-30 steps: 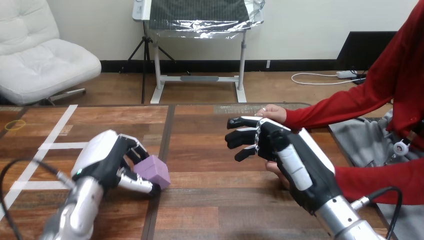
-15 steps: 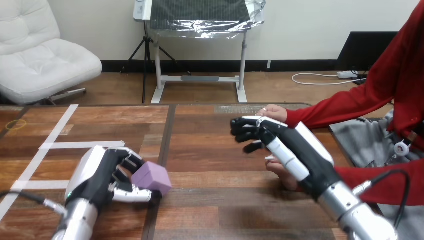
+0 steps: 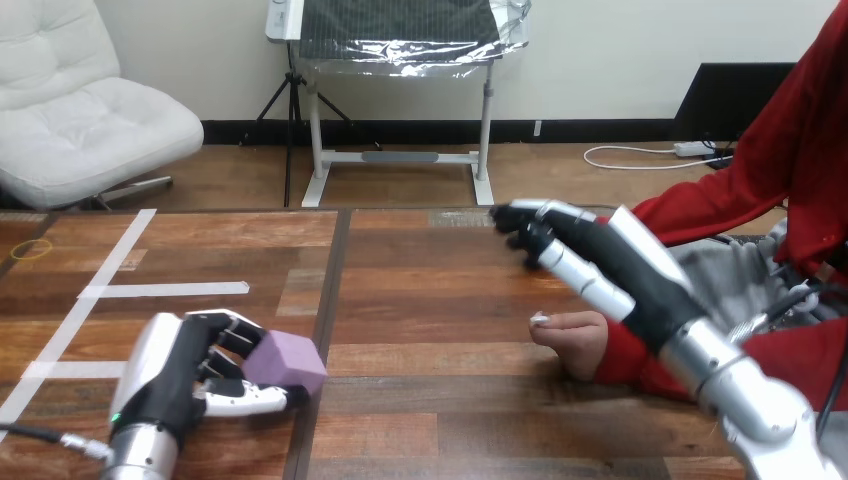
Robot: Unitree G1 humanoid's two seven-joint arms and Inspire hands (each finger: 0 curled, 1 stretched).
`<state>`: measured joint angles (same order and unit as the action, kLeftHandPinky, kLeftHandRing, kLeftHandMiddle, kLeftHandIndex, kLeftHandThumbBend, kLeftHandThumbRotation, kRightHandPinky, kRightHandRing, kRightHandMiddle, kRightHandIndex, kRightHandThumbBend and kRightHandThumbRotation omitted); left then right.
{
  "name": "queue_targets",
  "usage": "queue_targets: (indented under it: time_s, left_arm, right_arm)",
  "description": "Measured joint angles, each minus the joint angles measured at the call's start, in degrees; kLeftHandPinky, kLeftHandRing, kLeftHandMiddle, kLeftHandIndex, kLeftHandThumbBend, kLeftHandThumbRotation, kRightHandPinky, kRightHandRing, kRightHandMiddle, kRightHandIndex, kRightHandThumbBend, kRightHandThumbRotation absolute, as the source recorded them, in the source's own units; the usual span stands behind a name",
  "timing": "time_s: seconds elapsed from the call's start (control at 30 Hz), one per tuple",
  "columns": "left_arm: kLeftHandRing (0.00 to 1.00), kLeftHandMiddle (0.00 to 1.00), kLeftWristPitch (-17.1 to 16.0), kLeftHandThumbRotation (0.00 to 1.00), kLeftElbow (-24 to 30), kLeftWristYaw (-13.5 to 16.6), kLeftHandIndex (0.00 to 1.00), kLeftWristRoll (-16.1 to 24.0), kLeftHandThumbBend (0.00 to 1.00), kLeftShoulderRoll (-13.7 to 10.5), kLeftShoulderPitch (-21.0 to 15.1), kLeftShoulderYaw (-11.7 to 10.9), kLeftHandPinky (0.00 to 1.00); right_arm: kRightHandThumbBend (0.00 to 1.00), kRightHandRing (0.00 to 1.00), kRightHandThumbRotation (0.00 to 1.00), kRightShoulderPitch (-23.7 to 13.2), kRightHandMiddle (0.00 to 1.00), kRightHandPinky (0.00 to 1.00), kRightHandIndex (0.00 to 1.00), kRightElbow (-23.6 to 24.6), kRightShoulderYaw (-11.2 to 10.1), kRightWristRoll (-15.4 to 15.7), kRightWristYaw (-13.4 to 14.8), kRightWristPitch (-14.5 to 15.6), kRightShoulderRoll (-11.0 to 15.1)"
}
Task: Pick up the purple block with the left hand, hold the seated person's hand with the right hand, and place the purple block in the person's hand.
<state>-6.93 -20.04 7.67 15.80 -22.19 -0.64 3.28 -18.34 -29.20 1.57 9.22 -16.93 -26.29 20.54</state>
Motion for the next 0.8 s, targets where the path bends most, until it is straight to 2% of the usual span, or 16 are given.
queue_targets:
  time_s: [0.23,0.53,0.8]
  left_arm:
    - [0.39,0.42,-1.39,0.0,1.32,1.31,0.43,-0.8,0.69,0.56,0.42,-2.46,0.36]
    - [0.39,0.42,-3.17,0.0,3.76,2.6,0.43,-1.83,0.69,0.66,0.38,-4.74,0.35]
    - [0.39,0.41,-5.04,0.0,5.31,3.53,0.43,-1.95,0.69,0.94,0.23,-5.98,0.35]
  right_arm:
    - [0.55,0.79,0.95,-3.54,0.8,0.7,0.79,-3.39,-0.03,0.77,1.75,-1.57,1.81]
    - [0.61,0.78,0.95,-8.24,0.8,0.68,0.79,-8.33,-0.02,3.09,4.85,-4.0,3.8]
    - [0.64,0.78,0.88,-11.83,0.81,0.66,0.8,-12.12,0.03,5.0,6.65,-4.93,5.46]
